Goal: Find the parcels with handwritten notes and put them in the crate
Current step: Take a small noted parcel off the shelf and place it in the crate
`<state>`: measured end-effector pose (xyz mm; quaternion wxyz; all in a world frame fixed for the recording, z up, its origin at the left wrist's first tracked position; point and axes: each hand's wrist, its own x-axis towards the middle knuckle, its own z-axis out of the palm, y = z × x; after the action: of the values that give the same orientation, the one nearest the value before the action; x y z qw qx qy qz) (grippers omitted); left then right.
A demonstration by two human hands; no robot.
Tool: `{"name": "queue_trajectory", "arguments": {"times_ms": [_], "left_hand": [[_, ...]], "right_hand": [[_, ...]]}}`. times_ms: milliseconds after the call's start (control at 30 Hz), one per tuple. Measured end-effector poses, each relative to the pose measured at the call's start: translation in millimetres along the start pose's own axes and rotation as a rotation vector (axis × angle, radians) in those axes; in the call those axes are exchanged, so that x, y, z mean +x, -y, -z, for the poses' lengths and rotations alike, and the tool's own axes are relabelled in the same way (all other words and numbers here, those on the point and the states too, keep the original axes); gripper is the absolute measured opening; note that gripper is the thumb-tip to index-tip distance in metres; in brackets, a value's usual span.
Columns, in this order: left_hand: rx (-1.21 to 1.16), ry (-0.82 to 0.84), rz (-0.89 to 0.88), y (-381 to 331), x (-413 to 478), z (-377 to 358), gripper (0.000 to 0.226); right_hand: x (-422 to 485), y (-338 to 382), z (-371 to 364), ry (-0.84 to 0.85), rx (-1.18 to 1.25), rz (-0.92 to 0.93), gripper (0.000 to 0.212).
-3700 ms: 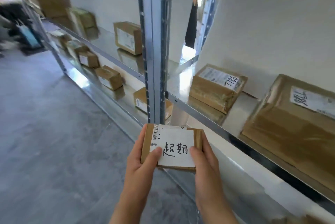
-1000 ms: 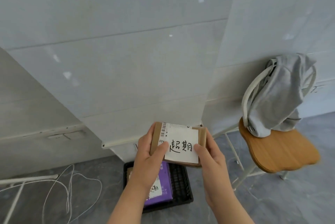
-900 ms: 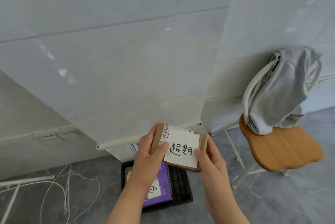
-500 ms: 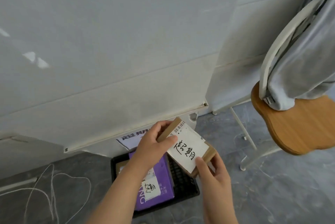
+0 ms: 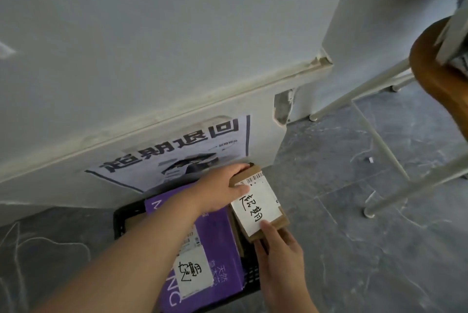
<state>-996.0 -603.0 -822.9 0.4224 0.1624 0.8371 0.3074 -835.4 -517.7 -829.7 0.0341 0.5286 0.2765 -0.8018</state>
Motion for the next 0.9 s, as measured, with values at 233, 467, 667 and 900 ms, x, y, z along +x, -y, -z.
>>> {"name": "queue_trajectory", "arguments": {"times_ms": [233,467,667,900], "left_hand": [[0.149,0.114,0.023,56,58,-21,0.047],[0.508,0.130,-0.017,79,105,-51,0.031],[0.761,0.167,0.015,93,135,-73,0.010],[0.864,0.149,0.100,106,163,-95,0.027]], "right_hand": [[77,-54,15,-0.021,-0.034,-0.022,0.026],[131,-81,29,-0.063,-0.014,-0.051,0.024],[171,-99,41,-0.093,-0.007,-0.106,0.028],[221,-104,47,-0.102,-0.028,-0.159,0.023]]}}
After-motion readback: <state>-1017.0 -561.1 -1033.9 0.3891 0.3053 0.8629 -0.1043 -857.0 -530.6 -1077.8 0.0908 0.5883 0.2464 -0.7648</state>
